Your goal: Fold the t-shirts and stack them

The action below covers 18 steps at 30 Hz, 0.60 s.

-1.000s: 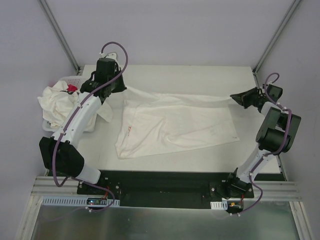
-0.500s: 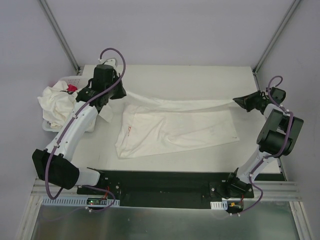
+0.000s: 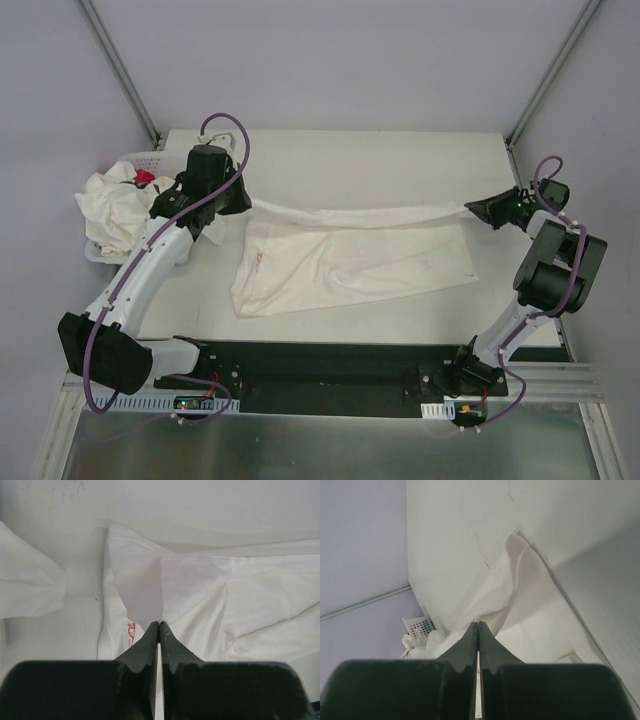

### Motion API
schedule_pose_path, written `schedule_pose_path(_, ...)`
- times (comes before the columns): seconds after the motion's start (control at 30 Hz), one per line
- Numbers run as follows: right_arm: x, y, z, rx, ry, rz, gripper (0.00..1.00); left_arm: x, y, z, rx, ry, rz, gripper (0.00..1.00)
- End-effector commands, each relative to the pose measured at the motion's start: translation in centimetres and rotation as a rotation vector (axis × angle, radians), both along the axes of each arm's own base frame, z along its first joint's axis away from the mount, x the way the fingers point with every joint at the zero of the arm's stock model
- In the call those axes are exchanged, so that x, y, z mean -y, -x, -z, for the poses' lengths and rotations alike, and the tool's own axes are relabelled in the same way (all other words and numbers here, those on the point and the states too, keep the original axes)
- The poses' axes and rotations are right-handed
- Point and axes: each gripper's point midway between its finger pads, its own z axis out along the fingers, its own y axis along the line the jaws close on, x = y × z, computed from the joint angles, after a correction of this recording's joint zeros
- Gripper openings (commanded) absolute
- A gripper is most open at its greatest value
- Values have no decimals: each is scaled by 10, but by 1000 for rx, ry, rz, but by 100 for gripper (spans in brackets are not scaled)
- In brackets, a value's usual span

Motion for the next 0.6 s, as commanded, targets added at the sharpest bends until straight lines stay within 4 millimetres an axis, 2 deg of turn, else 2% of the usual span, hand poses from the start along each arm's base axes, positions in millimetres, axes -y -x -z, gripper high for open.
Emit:
schedule_pose_path(0.0,5,5,-19,36,46,7,1,9,12,0,-1,29,18,0)
schedule_pose_path(0.13,6,9,-14,20,56,5,1,8,17,7,-17,23,14,0)
schedule_pose_path(0.43,12,8,-12,8,62,23,1,2,29,3,-5,16,8,0)
schedule_pose_path(0.57,11,10,-9,1,63,22,1,-2,37,7,-13,14,-5,0)
